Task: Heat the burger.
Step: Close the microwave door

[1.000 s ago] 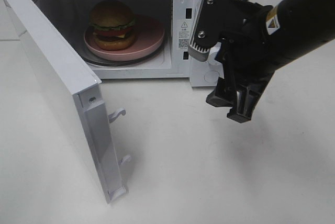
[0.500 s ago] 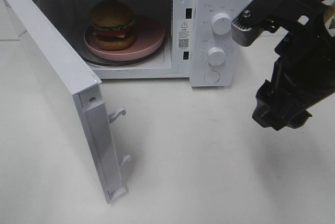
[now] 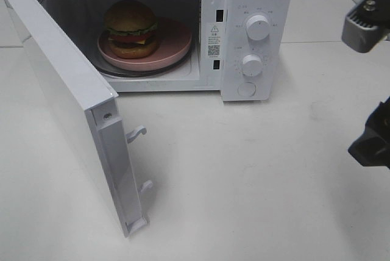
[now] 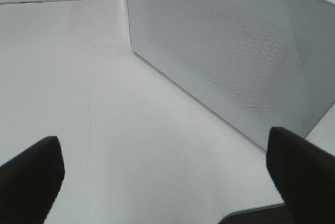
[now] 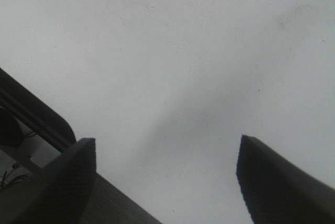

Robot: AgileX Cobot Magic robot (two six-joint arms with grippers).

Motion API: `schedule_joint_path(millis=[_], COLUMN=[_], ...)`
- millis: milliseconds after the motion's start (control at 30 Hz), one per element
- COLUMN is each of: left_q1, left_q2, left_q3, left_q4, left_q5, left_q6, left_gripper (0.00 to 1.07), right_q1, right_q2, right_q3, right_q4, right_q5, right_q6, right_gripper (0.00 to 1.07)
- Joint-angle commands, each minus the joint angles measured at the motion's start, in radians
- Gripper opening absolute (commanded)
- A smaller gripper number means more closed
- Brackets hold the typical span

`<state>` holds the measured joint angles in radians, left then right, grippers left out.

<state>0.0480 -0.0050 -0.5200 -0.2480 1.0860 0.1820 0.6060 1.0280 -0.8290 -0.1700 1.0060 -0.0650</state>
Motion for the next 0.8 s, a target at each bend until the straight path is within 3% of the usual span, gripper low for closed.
schedule_joint_path(millis=[33,67,267,800], left_q1=[-0.003,-0.003,-0.003,-0.003], left_q2=[-0.025,-0.025,-0.025,-0.025], left_q3=[0.004,0.004,0.004,0.004], left_q4=[-0.007,-0.007,-0.007,-0.007], left_q5=[-0.014,-0.014,-0.014,-0.014], left_q6=[-0.005,-0.005,-0.005,-0.005], left_gripper=[0.98,0.98,0.98,0.98], right_q1=[-0.046,-0.107,-0.243,-0.439], right_q2=[-0.041,-0.071,-0.200,-0.617], right_q3=[0.037,0.065,0.126,0.293], right_q4=[0.007,0.018,0.028,0.028], right_q5=[0.007,0.005,-0.011,-0.014], right_q6=[0.022,0.030,0.065,0.105], right_gripper=[0.74,0.74,0.74,0.74])
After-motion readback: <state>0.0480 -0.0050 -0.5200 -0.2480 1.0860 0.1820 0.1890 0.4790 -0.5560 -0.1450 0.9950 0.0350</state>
